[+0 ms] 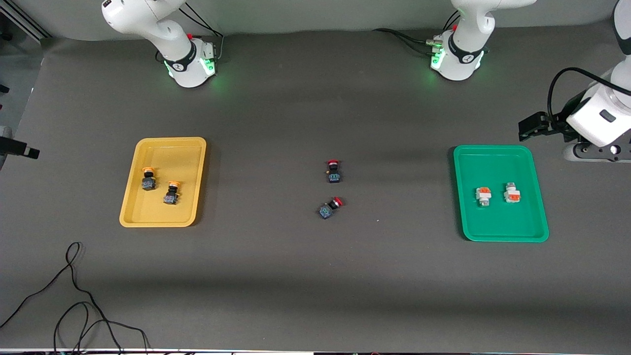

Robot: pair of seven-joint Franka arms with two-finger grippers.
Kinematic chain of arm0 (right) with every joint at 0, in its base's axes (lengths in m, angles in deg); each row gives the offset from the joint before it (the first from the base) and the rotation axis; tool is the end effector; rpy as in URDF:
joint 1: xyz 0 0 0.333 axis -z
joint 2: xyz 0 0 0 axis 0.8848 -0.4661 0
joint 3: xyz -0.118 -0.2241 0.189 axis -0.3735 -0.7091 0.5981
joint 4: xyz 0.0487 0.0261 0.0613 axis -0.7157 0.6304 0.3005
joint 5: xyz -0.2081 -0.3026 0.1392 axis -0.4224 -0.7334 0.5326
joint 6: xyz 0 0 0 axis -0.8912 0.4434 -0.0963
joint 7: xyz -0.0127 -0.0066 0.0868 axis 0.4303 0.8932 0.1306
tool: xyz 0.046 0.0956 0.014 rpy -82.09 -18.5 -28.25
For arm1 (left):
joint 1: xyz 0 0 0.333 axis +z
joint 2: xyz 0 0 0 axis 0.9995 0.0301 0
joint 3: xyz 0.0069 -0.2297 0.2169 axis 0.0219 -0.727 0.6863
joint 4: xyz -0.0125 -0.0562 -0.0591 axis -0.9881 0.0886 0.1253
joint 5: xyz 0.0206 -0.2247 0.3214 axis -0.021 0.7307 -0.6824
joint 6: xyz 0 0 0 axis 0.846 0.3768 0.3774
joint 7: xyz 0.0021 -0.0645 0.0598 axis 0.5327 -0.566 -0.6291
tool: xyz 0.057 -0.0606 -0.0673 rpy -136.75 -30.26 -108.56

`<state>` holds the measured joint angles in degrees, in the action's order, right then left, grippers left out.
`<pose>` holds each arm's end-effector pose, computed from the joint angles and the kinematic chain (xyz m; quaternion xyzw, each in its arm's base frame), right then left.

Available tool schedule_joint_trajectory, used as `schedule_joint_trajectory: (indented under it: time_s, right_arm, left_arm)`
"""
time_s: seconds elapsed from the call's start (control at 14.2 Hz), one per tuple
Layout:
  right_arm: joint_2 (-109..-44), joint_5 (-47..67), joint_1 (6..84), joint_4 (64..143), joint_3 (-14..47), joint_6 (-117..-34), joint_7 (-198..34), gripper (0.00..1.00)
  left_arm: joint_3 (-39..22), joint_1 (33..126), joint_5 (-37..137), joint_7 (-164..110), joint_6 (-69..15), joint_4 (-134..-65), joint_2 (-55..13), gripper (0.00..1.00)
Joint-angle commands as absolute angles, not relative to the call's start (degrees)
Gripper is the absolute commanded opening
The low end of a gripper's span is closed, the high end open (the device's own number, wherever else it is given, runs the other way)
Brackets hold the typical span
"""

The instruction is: Place green and yellow buttons in trays

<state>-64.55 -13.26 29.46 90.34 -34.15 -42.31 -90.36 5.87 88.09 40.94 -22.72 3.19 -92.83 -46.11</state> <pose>0.5546 -0.1577 0.5837 -0.9923 0.0822 0.0662 0.0651 0.5465 -0.0402 0.5887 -0.9979 0.0180 0.0622 0.0033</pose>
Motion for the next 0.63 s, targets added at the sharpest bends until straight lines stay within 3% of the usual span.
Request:
schedule_joint_trajectory:
  time_s: [0.0,0.56]
  right_arm:
    - [-58.3,-18.5,38.4,93.0,-19.4,-44.0,-87.0,1.00]
    - [-51.9,-23.9,63.3,98.0,15.1,-44.2,-84.2,1.00]
  left_arm:
    - [8.6,86.6,42.7,-22.7,4.3,-92.7,-47.1,1.00]
    - [8.5,87.0,42.4,-22.7,4.5,-92.7,-47.1,1.00]
